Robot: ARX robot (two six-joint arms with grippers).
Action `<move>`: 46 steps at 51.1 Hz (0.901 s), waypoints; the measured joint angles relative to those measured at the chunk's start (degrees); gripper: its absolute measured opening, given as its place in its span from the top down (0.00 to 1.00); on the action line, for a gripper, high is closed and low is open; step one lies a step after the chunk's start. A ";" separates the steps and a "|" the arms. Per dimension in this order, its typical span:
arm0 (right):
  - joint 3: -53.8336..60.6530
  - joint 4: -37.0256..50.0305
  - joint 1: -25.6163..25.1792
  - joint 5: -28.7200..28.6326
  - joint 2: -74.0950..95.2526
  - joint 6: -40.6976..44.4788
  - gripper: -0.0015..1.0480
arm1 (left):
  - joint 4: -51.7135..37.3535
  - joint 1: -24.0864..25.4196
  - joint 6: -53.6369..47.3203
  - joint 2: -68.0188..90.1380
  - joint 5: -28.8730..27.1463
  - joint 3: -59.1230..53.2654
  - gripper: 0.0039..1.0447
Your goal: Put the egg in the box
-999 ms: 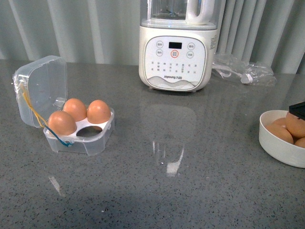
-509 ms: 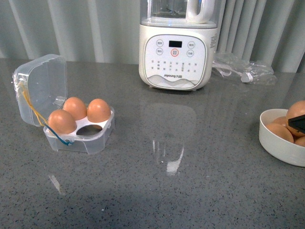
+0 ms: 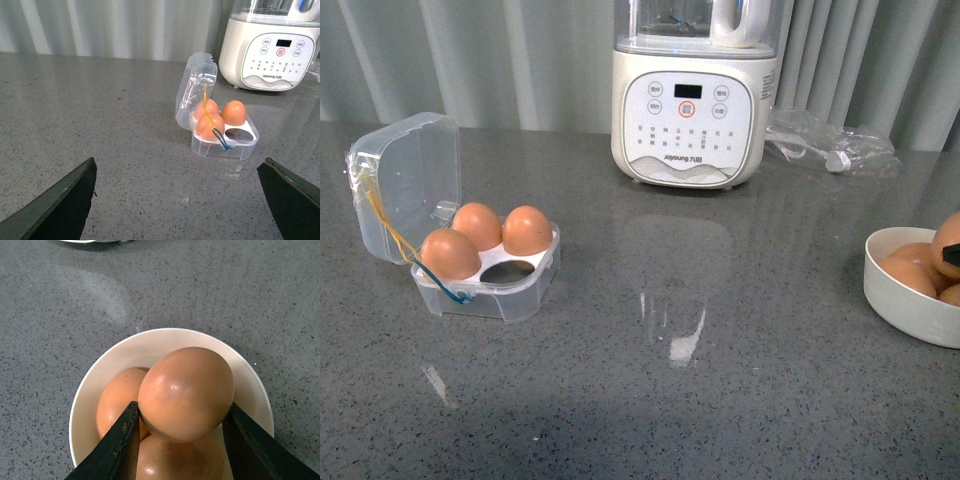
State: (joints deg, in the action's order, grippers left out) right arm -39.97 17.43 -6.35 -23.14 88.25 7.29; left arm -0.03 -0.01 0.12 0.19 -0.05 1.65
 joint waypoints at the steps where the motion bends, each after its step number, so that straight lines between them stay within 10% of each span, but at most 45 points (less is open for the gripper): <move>1: 0.00 0.00 0.11 -0.04 -0.31 -0.04 0.61 | 0.00 0.00 0.00 0.00 0.00 0.00 0.06; 46: -6.84 -2.60 15.87 -8.17 -11.76 -2.97 0.62 | 0.00 0.00 0.00 0.00 0.00 0.00 0.06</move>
State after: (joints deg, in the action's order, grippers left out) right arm -46.81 14.83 9.52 -31.31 76.49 4.32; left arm -0.03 -0.01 0.12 0.19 -0.05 1.65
